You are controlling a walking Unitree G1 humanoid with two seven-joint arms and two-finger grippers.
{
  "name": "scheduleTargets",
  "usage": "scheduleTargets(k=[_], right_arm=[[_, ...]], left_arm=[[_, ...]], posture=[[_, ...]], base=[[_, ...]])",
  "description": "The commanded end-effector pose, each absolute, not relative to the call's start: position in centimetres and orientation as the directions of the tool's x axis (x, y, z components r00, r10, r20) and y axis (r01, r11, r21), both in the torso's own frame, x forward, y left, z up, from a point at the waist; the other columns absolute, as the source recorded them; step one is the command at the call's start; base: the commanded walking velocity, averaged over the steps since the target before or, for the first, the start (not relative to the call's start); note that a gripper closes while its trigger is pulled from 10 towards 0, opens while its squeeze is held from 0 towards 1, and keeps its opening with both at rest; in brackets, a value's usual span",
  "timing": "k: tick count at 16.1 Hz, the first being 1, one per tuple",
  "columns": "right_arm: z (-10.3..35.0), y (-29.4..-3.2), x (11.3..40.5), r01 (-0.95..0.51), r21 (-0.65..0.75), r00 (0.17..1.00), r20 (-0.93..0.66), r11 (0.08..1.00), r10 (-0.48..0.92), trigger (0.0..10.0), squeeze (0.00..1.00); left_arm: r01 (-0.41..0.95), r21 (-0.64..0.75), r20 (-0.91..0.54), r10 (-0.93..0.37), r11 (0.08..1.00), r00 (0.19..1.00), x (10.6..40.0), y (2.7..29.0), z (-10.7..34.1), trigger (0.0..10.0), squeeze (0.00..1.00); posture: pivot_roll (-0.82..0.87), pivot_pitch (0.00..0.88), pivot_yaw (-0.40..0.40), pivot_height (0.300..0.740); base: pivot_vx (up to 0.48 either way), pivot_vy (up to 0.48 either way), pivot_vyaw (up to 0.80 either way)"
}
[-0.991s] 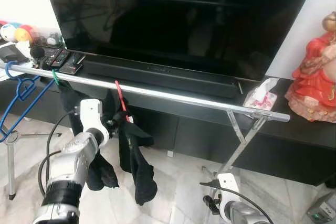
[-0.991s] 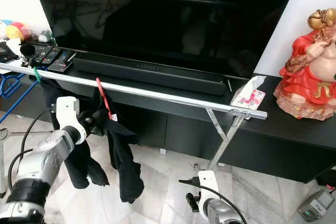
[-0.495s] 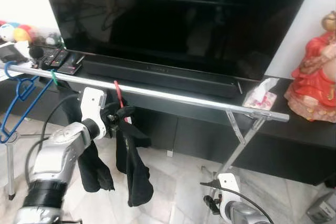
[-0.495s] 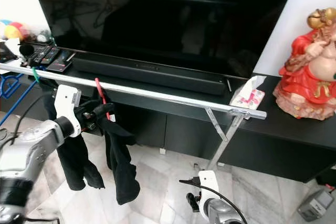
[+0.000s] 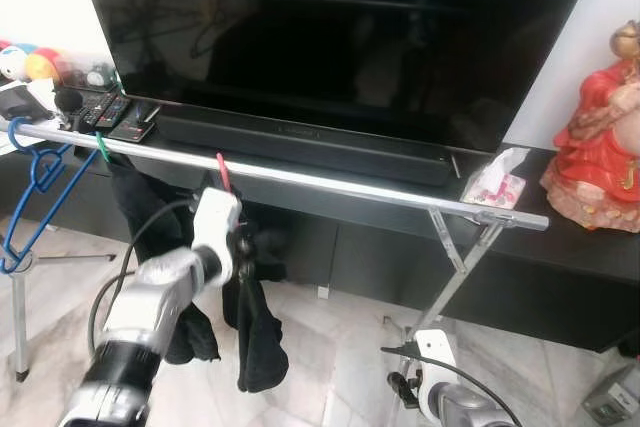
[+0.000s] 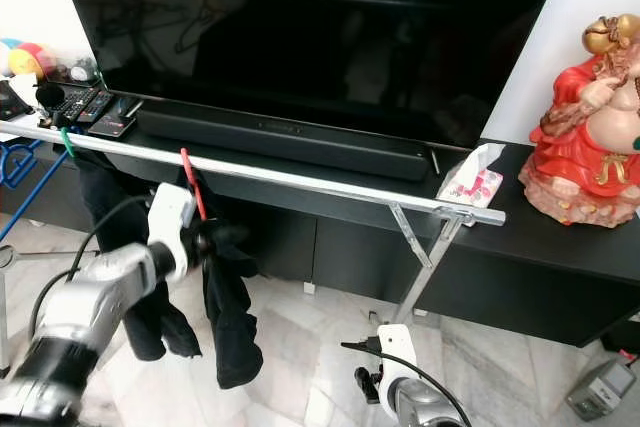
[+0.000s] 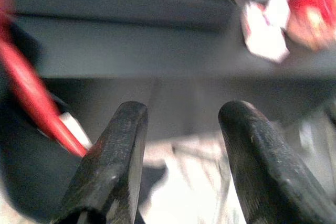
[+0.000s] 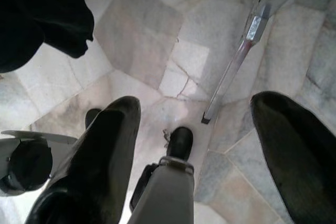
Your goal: Hang hanger
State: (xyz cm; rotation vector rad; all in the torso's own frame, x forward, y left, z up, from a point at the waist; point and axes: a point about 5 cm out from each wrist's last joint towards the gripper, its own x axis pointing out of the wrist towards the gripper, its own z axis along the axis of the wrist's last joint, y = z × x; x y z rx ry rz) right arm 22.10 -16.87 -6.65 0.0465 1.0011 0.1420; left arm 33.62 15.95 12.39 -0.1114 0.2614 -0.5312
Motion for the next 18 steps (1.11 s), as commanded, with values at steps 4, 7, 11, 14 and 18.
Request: scheduleTargets(k=[4,7,11,14,18], right_arm=[[-6.5,-17.1,22.3,-0.093,0.102,0.534,-0.834,0.99,0.136,10.0,0.0],[-6.5,-17.2,22.4,-0.095,0.099,0.535,-0.834,0.991,0.134,10.0,0.0],[-6.4,-17.2,22.4,-0.105,0.102,0.532,-0.835,0.989,0.143,10.0,0.0],[-6.4,-17.1,22.5,-0.109,0.102,0.533,-0.834,0.989,0.145,10.0,0.0],[-6.4,-17.1,22.5,-0.106,0.101,0.534,-0.833,0.989,0.142,10.0,0.0]], left_arm=[[0.394,-0.197,-0.154,-0.425,0.898,0.892,36.1,15.8,13.6,10.0,0.0],[0.313,-0.209,-0.161,-0.348,0.927,0.924,36.8,16.7,13.7,10.0,0.0],[0.175,-0.193,-0.22,-0.217,0.965,0.951,36.8,19.4,12.6,10.0,0.0],[0.117,-0.184,-0.254,-0.162,0.976,0.954,36.5,20.4,11.9,10.0,0.0],[0.173,-0.168,-0.249,-0.212,0.97,0.945,36.2,20.4,12.4,10.0,0.0]], posture=[[-0.03,0.004,-0.063,0.74],[-0.04,0.003,-0.063,0.74],[-0.03,0.003,-0.068,0.74],[-0.03,0.002,-0.07,0.74],[-0.03,0.0,-0.067,0.74]], base=[[0.0,0.0,0.0],[0.0,0.0,0.0],[0.0,0.0,0.0],[0.0,0.0,0.0],[0.0,0.0,0.0]])
